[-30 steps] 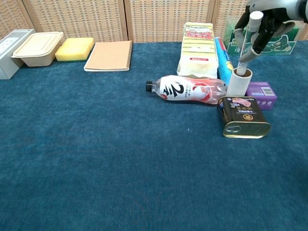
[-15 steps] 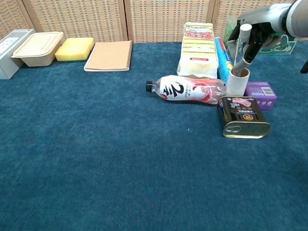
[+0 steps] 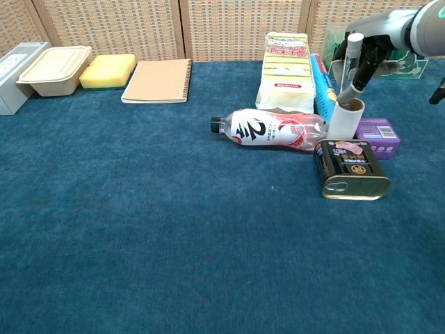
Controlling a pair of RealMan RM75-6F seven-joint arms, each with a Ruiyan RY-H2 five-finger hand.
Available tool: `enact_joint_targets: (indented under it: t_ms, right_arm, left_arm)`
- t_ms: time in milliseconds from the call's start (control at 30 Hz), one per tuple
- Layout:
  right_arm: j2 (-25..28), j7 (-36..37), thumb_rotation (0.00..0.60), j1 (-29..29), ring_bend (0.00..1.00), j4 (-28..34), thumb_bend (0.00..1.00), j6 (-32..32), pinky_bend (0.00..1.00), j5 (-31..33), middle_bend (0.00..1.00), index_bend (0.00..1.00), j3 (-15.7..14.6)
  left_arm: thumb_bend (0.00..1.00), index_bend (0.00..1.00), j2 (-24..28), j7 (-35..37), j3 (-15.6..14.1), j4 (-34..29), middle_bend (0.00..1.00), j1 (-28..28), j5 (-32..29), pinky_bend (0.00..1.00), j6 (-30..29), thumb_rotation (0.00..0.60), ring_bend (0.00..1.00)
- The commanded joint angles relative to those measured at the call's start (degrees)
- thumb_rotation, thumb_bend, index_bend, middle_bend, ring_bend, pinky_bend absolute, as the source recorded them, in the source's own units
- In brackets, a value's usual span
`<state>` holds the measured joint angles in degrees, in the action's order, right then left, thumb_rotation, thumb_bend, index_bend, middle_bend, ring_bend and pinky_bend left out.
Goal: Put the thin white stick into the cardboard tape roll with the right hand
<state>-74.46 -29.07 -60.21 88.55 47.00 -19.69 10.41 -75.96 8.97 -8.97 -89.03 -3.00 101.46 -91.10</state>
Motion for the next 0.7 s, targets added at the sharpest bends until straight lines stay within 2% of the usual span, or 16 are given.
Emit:
enact_joint_targets:
  t_ms: [33,467,633,700]
  right_arm:
    - [0.4,0.6,0.6,0.1,0.76,-0.6,0.41,-1.3,0.79,-0.2,0.75,0.69,-0.2]
    - [4.5,2.7,0.6,0.4,0.44,1.7,0.4,-3.7,0.54,-0.9,0.44,0.48,-1.5]
    - [6.1,3.4,0.6,0.6,0.35,3.3,0.39,-3.7,0.46,-1.7,0.33,0.3,-1.9]
    - [6.5,3.7,0.6,0.8,0.32,3.8,0.38,-3.5,0.44,-2.0,0.3,0.27,-2.1]
  left_arm:
    - [0.18,0.23,0.3,-0.1,0.4,-0.6,0.15,0.7,-0.4,0.27,0.8,0.6,0.1]
    - [0.18,0.24,0.6,-0.4,-0.1,-1.0,0.15,0.8,0.1,0.27,0.5,0.6,0.1]
    - [0.18,0.24,0.6,-0.5,-0.4,-1.0,0.15,0.7,0.7,0.27,0.0,0.6,0.1]
    - [0.18,0.24,0.6,-0.5,-0.4,-1.0,0.15,0.7,0.8,0.27,-0.1,0.6,0.1]
